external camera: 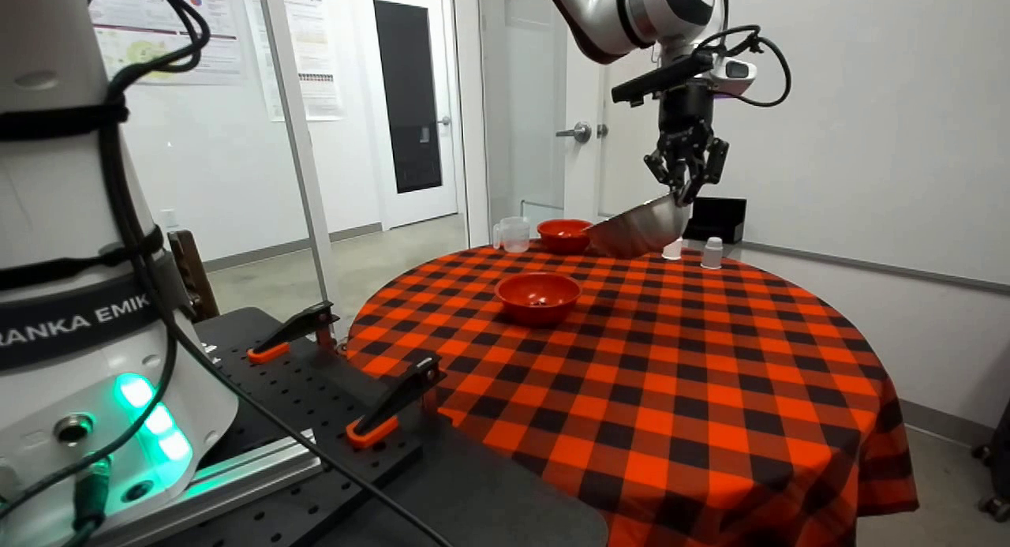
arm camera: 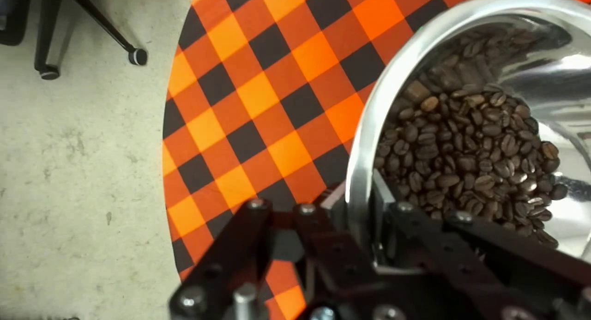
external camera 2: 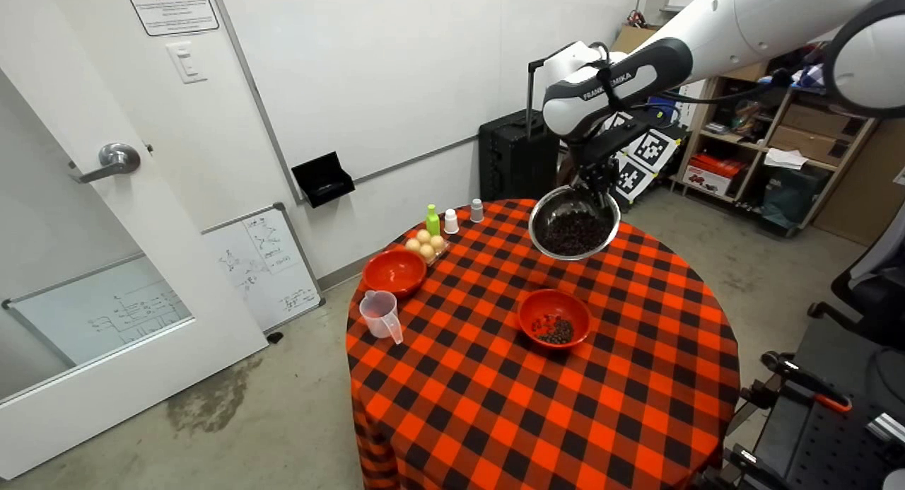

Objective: Pour the contents in the silver bowl into the red bowl

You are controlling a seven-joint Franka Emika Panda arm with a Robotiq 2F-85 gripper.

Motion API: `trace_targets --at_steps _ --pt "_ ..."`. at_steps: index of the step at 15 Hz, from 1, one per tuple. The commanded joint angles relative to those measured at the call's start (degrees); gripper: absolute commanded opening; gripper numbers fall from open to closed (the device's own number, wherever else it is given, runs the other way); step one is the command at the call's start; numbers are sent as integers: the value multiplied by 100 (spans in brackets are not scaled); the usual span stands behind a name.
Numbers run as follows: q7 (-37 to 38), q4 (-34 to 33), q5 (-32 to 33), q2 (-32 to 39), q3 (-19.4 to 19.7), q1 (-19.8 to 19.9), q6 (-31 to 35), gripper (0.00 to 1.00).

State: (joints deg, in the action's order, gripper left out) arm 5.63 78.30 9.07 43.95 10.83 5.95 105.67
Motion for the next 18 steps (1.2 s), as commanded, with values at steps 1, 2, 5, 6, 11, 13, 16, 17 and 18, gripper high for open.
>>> trace_targets --at_steps 1,2,5,6,11,13,16,17,18 --pt "732 1376 375 -897 76 -378 403 2" --pt "948 1640 476 -1048 86 -466 512 2" --pt "1739 2487 970 -1463 167 -770 955 2" --pt "2006 2676 1155 -1529 199 -854 1042 2" --pt "3148 3324 1990 -1751 278 -1176 1093 2" --pt "3457 3418 2240 -1791 232 -1227 1026 2" --pt "3757 3429 2469 -1849 158 -1276 917 2" --pt "3826 3414 2518 -1859 134 -1284 891 2" --pt "3896 3393 2559 -1871 110 -1293 873 2"
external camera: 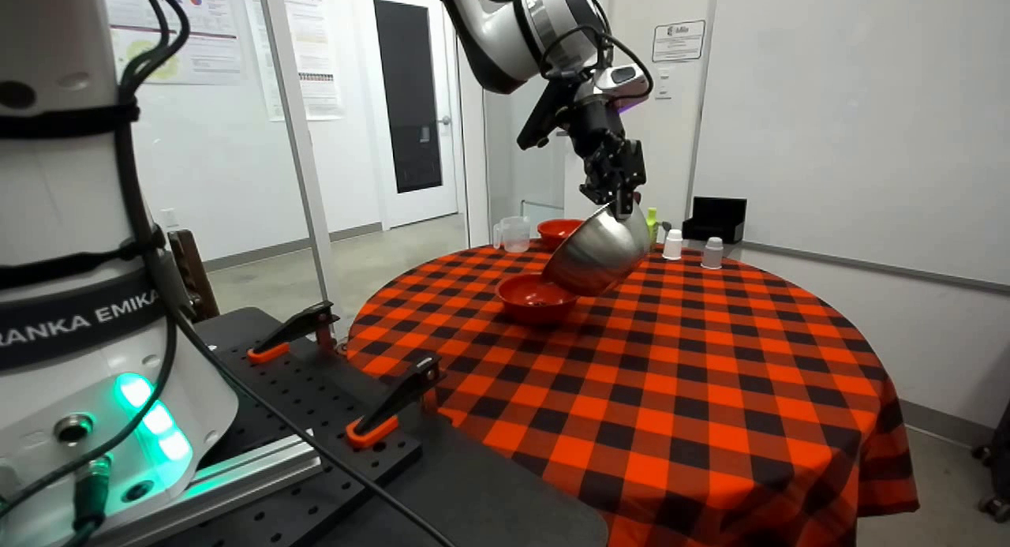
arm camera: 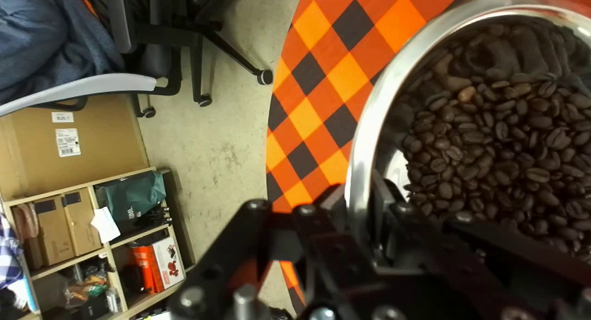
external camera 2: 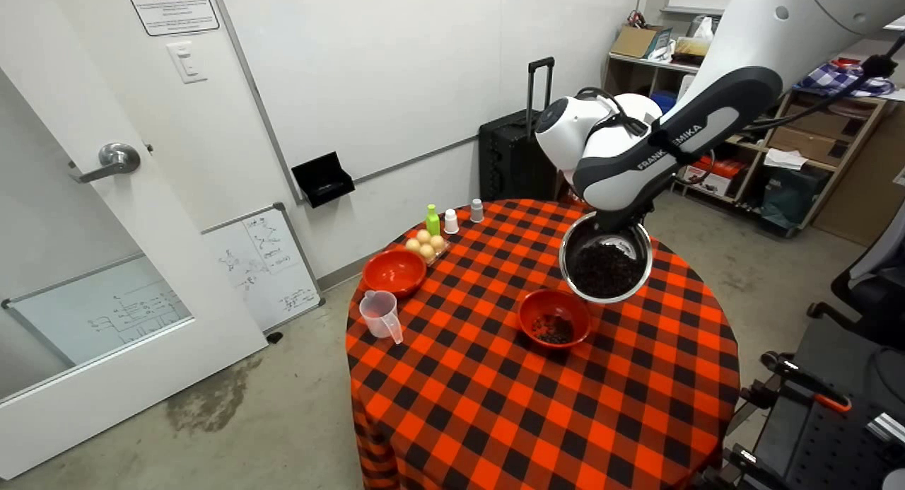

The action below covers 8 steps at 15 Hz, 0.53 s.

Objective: Pour the contents in the silver bowl into the red bowl

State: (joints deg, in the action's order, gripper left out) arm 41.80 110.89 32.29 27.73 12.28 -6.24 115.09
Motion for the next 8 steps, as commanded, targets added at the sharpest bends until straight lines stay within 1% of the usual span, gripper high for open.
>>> trace_targets --at_steps 1,5,8 --pt "332 119 272 -266 -62 -84 -84 2" --pt "610 127 512 -300 -171 -175 -125 2" --pt "907 162 829 -293 -276 -291 -151 2"
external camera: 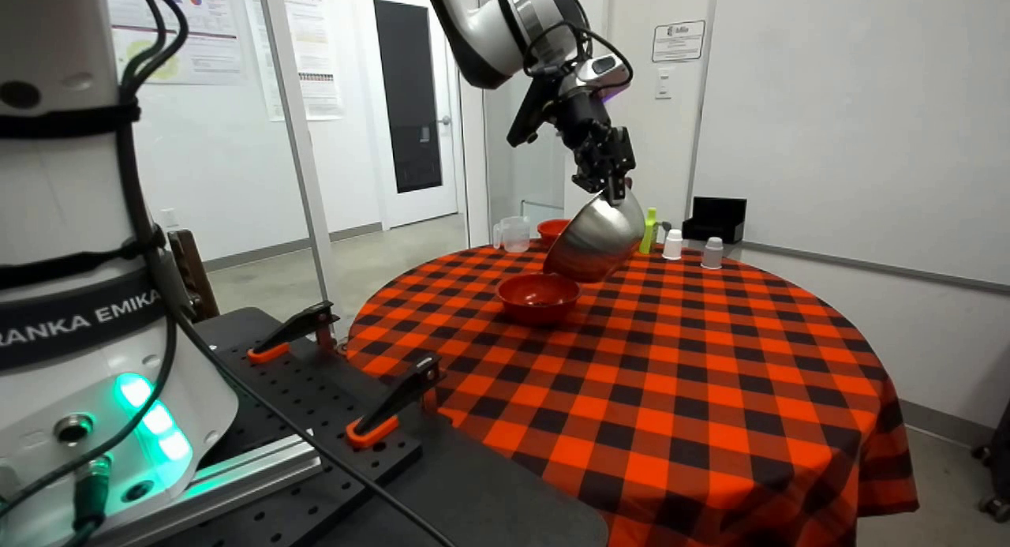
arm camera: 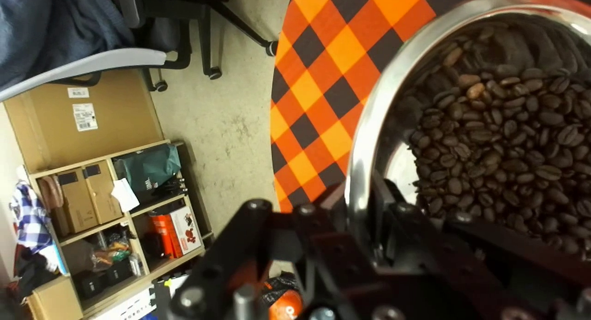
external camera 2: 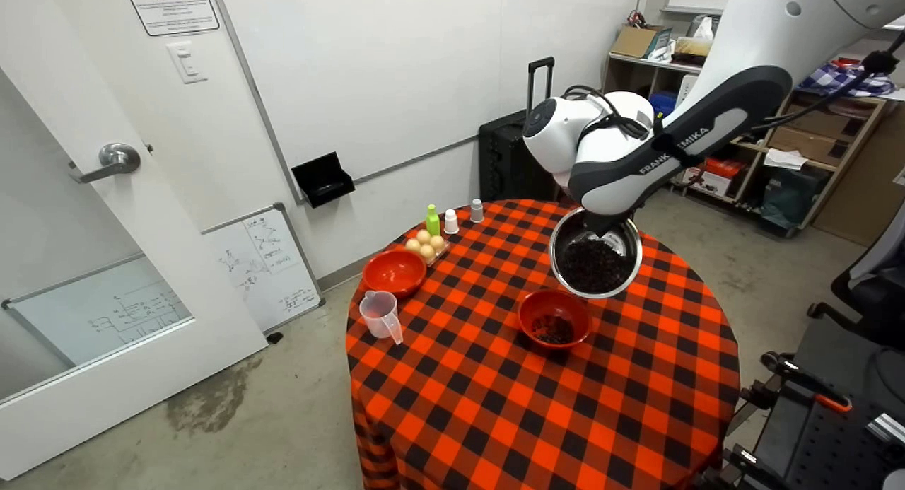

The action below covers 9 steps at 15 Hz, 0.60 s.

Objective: Pour the contents in the silver bowl into the red bowl

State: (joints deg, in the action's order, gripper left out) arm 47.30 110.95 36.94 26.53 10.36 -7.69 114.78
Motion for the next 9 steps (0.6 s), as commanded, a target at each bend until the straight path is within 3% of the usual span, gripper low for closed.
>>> trace_targets --at_steps 1,9 --pt "464 170 488 -173 -123 -186 -129 2" --pt "1091 186 1172 -141 -464 -297 -300 2"
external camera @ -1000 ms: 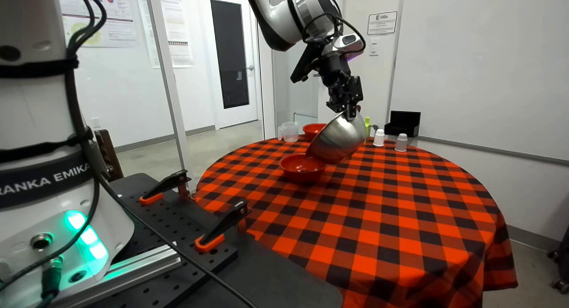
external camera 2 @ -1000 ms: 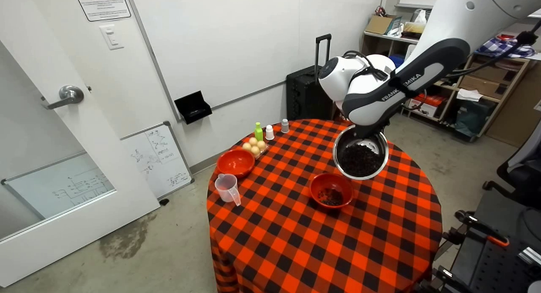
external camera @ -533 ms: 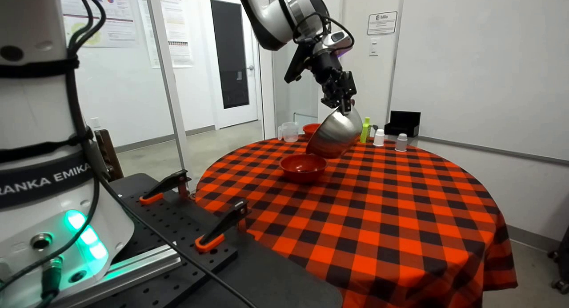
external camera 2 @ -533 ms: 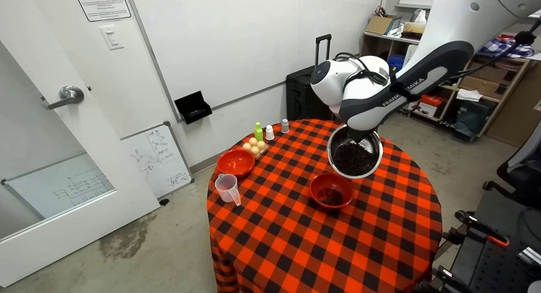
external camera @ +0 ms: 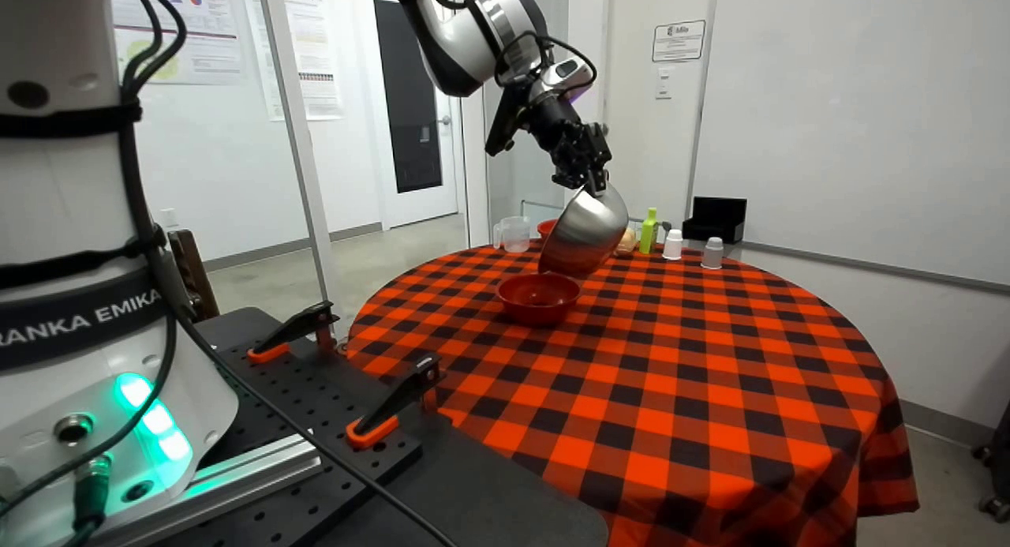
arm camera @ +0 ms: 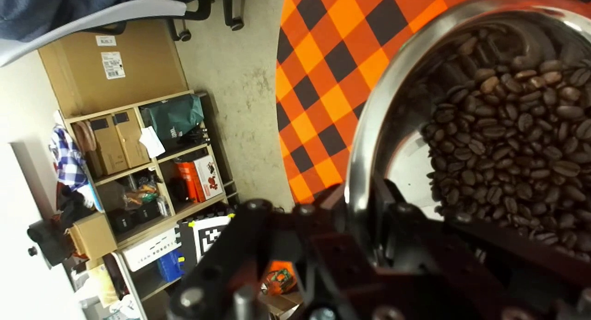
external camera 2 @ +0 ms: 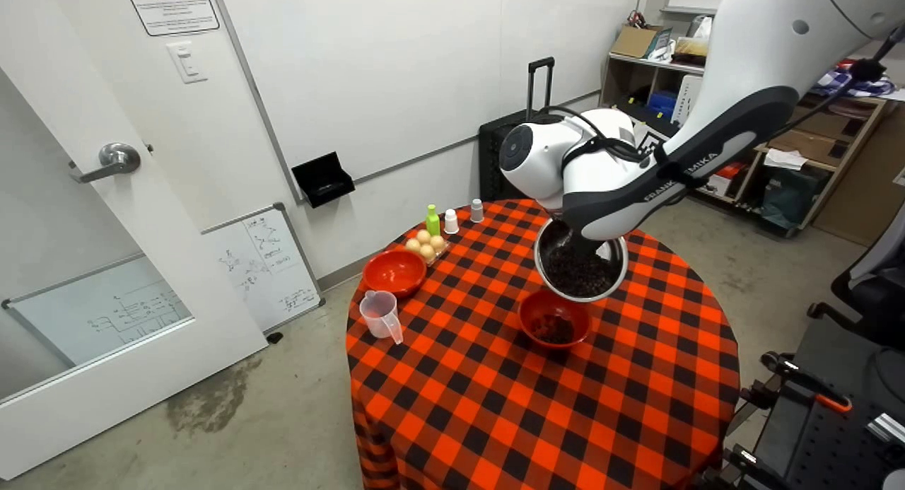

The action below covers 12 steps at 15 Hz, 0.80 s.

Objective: Pour the contents in the silver bowl into the red bowl

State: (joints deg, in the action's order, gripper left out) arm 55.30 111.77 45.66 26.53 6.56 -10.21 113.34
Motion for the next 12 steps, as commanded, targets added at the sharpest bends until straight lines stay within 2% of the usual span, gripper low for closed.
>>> trace_targets --at_steps 1,6,12 --pt "367 111 372 -144 -117 -53 -187 2" --pt "805 148 729 -158 -286 -73 -385 2" --pt "1098 178 855 -142 -484 -75 -696 2"
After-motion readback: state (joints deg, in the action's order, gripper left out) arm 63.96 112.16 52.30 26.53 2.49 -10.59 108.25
